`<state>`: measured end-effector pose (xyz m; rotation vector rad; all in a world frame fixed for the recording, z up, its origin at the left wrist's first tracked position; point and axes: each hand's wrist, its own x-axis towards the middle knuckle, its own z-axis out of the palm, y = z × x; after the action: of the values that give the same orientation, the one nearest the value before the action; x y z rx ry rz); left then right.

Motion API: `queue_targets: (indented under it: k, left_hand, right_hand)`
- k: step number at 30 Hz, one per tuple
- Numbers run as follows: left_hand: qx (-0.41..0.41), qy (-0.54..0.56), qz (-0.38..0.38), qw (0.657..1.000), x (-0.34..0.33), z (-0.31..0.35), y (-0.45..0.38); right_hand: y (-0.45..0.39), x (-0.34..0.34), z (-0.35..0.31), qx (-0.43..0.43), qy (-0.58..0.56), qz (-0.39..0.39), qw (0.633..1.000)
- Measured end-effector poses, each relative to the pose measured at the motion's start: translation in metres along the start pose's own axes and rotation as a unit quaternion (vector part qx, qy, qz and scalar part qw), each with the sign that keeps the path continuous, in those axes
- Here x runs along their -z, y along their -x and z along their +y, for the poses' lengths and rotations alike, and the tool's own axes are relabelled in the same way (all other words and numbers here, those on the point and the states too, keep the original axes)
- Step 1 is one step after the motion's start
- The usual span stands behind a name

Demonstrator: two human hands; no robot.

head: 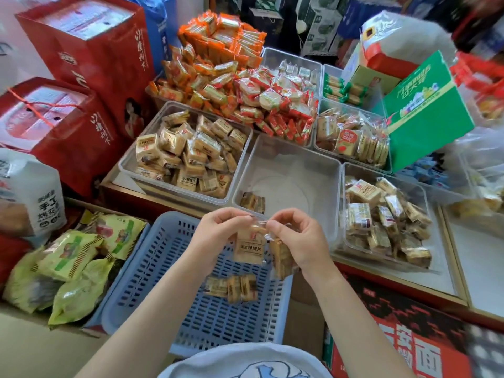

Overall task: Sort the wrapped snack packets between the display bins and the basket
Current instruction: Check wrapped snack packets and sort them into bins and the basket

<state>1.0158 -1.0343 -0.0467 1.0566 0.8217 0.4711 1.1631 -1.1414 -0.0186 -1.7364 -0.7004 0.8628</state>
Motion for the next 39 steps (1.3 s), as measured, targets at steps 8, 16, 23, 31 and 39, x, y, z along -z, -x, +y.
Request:
queue_targets:
  k: [8, 16, 23, 31, 39]
  left_hand:
    - [-0.028, 0.011, 0.035, 0.999, 0.000, 0.003, -0.012]
    - [-0.003, -0.014, 0.014, 1.000, -0.005, 0.004, -0.026]
    - [0.035, -0.033, -0.059, 0.997, -0.008, 0.001, -0.033]
    - [0.047, 0.006, -0.039, 0.998, 0.003, -0.005, -0.028]
    - [-0.011, -0.101, -0.005, 0.995, -0.006, -0.009, -0.009]
  right_hand:
    - [-0.022, 0.010, -0.004, -0.056, -0.010, -0.056, 0.997]
    - [-0.036, 0.012, -0.002, -0.077, -0.028, -0.061, 0.995]
    - [-0.039, 0.018, 0.002, -0.148, -0.107, -0.009, 0.983]
    - [-0.036, 0.022, 0.002, -0.254, -0.229, -0.025, 0.939]
    - [-0.016, 0.008, 0.006, -0.199, -0.184, -0.041, 0.962]
